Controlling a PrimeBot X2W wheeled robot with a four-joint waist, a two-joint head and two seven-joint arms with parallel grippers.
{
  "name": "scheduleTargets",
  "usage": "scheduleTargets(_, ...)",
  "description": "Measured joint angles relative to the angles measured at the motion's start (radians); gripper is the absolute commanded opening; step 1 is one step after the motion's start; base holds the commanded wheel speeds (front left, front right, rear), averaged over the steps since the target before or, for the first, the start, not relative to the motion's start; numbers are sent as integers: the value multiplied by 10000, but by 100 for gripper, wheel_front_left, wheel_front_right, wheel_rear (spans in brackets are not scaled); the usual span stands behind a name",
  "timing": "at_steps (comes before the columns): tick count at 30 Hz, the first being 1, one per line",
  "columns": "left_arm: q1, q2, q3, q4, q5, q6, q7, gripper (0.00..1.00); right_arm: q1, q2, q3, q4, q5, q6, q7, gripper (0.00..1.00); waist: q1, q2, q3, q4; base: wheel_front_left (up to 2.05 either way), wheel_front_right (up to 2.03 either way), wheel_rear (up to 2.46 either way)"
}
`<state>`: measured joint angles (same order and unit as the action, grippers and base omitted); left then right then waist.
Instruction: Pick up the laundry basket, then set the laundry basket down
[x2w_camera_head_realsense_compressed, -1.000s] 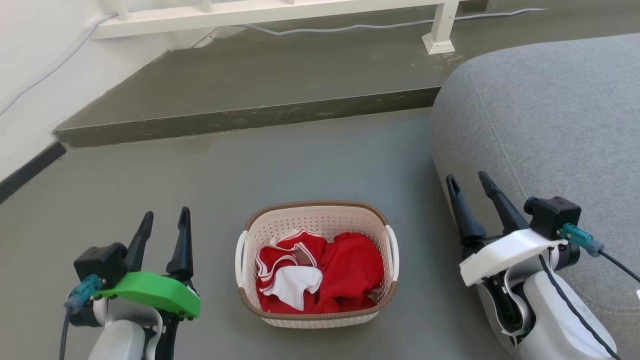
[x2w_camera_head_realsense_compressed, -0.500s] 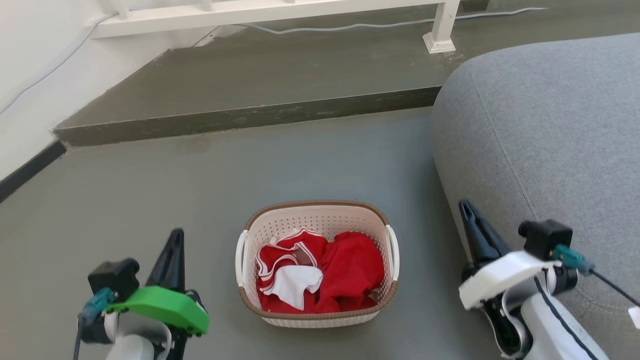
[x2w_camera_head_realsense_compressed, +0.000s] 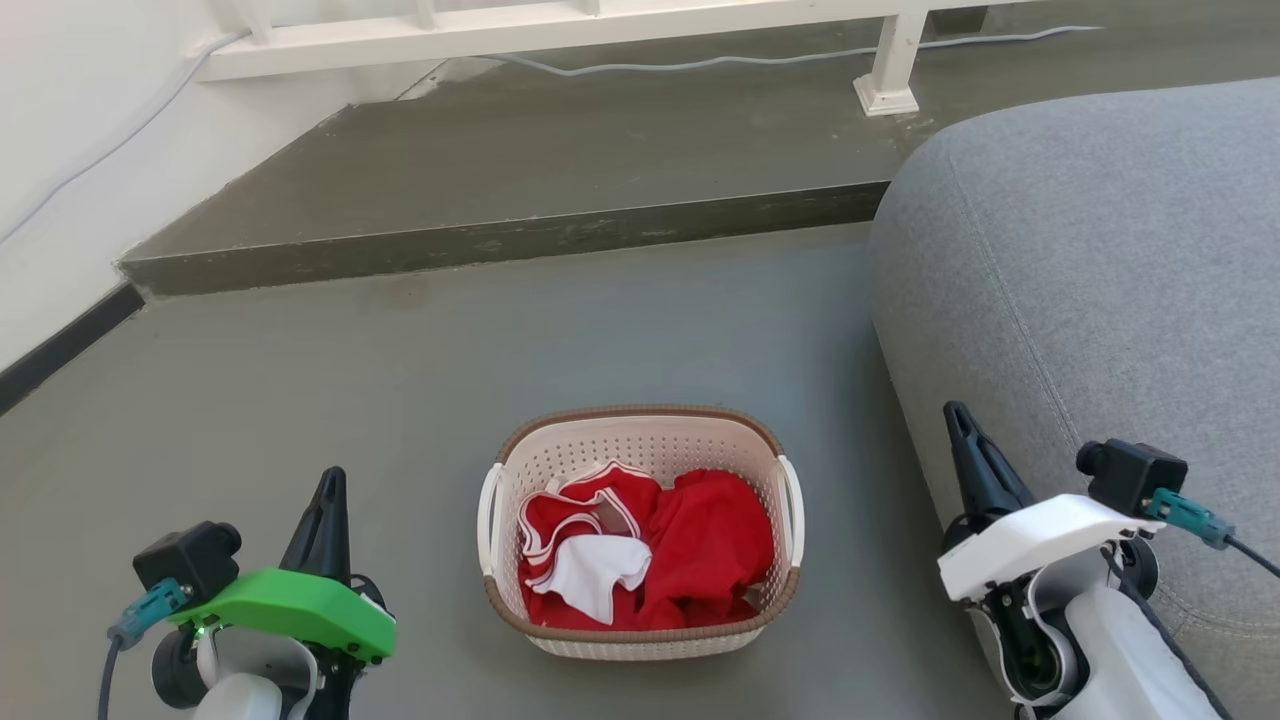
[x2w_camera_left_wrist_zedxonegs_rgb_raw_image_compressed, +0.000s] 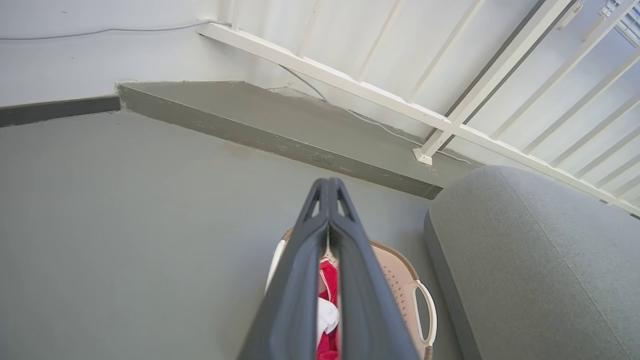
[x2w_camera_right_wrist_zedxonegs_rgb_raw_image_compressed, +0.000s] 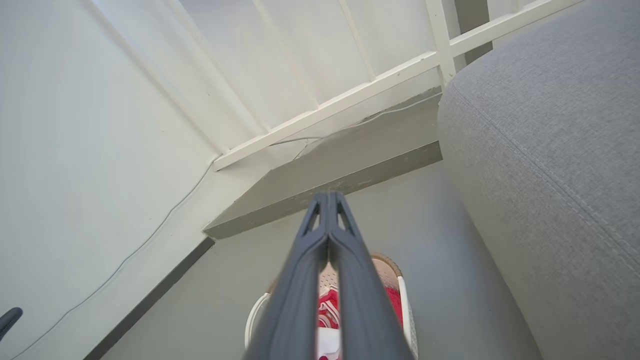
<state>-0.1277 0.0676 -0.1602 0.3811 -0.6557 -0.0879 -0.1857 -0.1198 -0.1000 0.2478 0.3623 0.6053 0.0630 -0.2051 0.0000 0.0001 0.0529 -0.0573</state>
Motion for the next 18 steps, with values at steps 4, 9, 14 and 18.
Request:
scheduleTargets(4,0,-58,102,-12,-370,-6,104,0,2,17,-188,-21,395,67,157,0,0,0,-24,28,0,0,0)
scheduleTargets(9,0,-109,268,-25,-828,-10,280,0,4,40,-366,-61,861,71,307,0,0,0,-48,55,0,0,0)
scheduleTargets(14,0,-125,370,-59,-1369,-12,491,0,8,52,-564,-94,1448,94,489,0,0,0,-77,89,0,0,0)
scheduleTargets(18,1,-134,527,-88,-1741,-13,623,0,12,71,-757,-123,1923,104,627,0,0,0,-101,116,0,0,0)
